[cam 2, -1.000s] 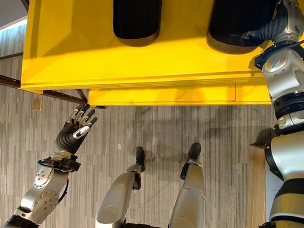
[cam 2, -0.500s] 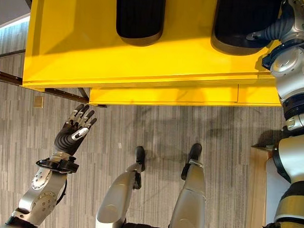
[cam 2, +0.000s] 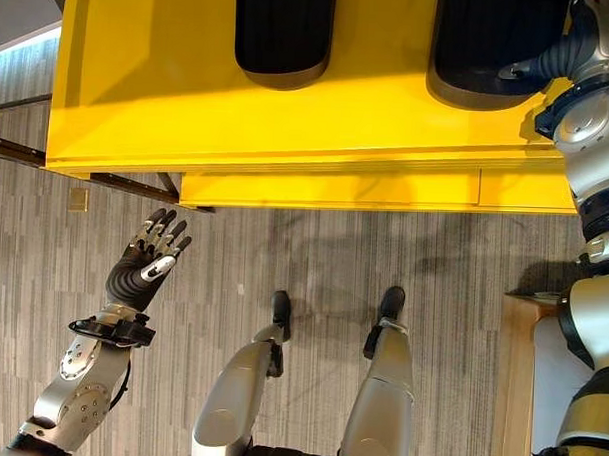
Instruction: Move parts from the plastic box to the shelf.
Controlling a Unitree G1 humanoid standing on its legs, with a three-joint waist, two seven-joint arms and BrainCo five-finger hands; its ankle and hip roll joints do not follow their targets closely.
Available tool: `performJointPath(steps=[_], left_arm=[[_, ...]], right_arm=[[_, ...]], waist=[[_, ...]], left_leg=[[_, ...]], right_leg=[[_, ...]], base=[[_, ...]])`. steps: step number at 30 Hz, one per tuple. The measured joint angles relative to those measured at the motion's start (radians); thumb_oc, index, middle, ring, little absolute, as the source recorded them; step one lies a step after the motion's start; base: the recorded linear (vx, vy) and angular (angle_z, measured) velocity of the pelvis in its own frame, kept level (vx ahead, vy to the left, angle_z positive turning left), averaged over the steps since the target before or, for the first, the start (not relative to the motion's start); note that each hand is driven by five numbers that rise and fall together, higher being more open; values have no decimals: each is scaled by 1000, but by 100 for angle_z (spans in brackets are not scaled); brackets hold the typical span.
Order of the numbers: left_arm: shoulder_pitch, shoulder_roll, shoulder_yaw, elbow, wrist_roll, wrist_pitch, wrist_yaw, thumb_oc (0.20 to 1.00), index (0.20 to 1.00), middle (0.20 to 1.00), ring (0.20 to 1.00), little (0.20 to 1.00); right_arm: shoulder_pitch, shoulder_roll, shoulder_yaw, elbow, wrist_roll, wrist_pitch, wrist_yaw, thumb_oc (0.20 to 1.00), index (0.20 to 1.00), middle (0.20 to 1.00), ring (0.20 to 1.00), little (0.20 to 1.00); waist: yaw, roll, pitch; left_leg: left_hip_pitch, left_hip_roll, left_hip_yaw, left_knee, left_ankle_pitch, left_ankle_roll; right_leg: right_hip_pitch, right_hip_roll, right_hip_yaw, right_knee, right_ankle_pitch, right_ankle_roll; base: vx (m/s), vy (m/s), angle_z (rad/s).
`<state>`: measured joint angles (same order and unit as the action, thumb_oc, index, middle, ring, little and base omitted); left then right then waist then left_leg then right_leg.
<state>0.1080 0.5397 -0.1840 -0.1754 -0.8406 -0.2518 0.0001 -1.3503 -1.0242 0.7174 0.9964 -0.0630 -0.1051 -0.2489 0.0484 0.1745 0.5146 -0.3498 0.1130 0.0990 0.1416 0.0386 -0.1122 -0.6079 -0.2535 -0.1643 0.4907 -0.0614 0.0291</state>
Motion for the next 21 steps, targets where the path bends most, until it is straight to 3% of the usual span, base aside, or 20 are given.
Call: performJointPath(steps=[21], left_arm=[[19, 24, 28, 0, 0, -4, -2, 1000, 1000, 1000, 1000, 1000]], right_arm=[[-28, -5, 42, -1, 0, -1, 14, 1000, 1000, 1000, 1000, 1000]], waist=[[2, 0, 0]], left_leg=[[-2, -4, -2, 0, 4, -1]], right_leg=[[-5, -6, -1, 9, -1, -1]], base=[[0, 0, 0]])
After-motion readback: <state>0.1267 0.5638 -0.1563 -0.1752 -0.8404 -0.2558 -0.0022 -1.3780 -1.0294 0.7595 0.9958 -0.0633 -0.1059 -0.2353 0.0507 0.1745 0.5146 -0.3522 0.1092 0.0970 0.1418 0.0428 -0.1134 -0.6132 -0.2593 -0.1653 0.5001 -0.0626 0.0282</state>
